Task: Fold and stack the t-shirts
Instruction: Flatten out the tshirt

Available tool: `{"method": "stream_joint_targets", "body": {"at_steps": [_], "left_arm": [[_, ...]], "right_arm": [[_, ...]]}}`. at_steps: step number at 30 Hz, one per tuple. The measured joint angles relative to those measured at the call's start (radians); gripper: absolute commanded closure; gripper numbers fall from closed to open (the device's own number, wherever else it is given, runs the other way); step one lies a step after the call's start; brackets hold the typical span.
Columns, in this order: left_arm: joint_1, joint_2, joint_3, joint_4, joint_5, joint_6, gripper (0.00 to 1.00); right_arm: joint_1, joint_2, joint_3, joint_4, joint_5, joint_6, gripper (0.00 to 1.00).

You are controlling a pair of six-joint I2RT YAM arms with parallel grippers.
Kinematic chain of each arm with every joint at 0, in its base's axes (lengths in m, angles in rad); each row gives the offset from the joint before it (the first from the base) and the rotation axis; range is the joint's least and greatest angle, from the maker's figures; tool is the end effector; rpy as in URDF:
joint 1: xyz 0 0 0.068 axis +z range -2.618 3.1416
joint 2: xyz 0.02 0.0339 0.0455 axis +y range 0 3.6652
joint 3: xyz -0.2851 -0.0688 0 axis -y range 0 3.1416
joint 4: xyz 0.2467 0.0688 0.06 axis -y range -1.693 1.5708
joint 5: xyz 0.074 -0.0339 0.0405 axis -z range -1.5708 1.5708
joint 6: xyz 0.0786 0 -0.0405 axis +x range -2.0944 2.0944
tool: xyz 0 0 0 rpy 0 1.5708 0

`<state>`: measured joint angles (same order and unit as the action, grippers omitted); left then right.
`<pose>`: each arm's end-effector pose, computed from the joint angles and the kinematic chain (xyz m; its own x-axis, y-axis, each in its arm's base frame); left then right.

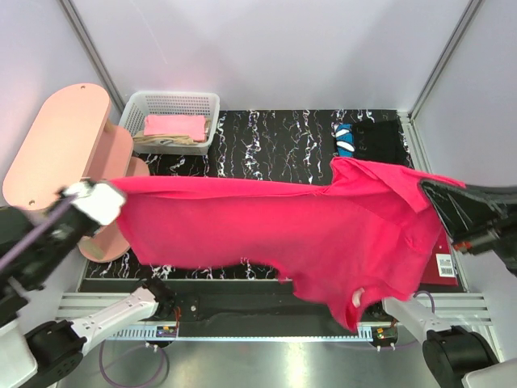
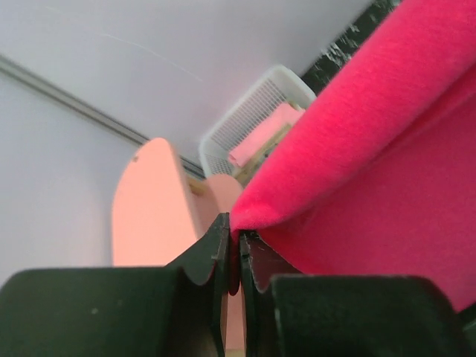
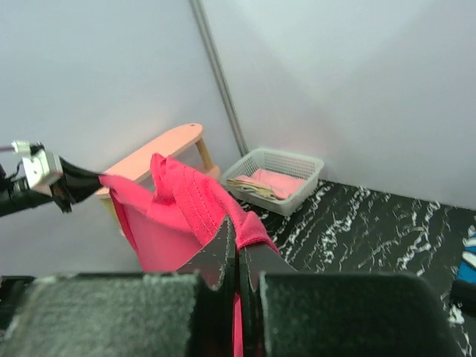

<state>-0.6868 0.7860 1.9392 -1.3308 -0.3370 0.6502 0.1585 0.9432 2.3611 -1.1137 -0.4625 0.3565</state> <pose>0.0239 0.0140 0.5389 0.1011 0.6559 -0.7481 0.3587 0.6773 0.6423 -0.0366 0.0297 0.6405 0.0812 0.3293 -0.9407 -0.6295 0.7487 0.2077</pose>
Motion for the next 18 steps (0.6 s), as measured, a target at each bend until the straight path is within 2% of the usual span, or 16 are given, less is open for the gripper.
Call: {"method": "stream_joint_targets", "body": {"at_steps": [4, 7, 11, 14, 18], "left_arm": [[0.001, -0.032, -0.271, 0.028, 0.018, 0.023, 0.94], [0.001, -0.039, -0.492, 0.090, 0.017, 0.057, 1.00], [0.030, -0.013, -0.743, 0.228, 0.029, 0.121, 1.00], [0.173, 0.072, -0.889, 0.353, 0.097, 0.187, 1.00], [0.398, 0.354, -0.894, 0.489, 0.199, 0.239, 1.00]], "right_arm": [[0.000, 0.024, -0.134, 0.033, 0.066, -0.001, 1.00], [0.001, 0.074, -0.331, 0.105, 0.117, -0.002, 1.00], [0.001, 0.204, -0.573, 0.214, 0.176, -0.003, 1.00], [0.000, 0.330, -0.717, 0.279, 0.218, -0.005, 1.00], [-0.010, 0.431, -0.808, 0.325, 0.236, -0.005, 1.00]]}}
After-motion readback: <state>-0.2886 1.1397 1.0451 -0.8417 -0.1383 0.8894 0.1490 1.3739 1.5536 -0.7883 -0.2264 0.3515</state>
